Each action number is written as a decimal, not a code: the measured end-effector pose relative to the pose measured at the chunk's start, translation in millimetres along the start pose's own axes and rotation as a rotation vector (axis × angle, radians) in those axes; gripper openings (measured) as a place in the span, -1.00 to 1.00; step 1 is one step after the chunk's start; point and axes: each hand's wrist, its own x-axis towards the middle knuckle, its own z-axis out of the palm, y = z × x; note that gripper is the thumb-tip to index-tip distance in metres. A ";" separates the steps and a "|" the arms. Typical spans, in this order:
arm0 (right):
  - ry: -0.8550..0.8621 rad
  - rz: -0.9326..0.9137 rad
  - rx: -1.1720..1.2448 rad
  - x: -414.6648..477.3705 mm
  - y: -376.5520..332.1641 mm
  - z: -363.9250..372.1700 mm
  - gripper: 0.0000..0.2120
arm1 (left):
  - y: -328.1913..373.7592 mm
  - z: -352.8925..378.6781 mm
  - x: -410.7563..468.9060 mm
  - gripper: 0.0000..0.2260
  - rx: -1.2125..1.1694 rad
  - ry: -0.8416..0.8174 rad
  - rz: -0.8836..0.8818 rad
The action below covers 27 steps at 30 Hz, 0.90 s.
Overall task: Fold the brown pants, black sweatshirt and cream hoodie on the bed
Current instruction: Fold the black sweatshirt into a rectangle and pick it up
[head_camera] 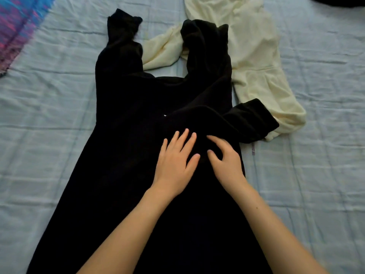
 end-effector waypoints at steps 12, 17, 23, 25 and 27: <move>0.547 0.113 -0.291 16.1 20.0 -45.0 -0.51 | -33.9 29.5 -5.3 -0.42 0.140 -0.103 0.036; 0.425 -0.208 -0.340 28.3 31.5 -72.5 -0.75 | -20.1 16.9 -5.5 -0.43 0.048 0.064 0.089; 0.129 -0.385 -0.140 27.4 27.9 -131.1 -0.86 | 34.3 9.3 36.5 -0.45 0.129 0.206 0.207; 0.072 -0.352 -0.054 23.5 29.7 -153.2 -0.89 | 60.0 17.6 53.1 -0.50 0.099 0.145 0.195; 0.052 -0.320 -0.009 18.6 40.3 -177.4 -0.94 | 86.3 29.9 64.9 -0.57 -0.008 0.114 0.169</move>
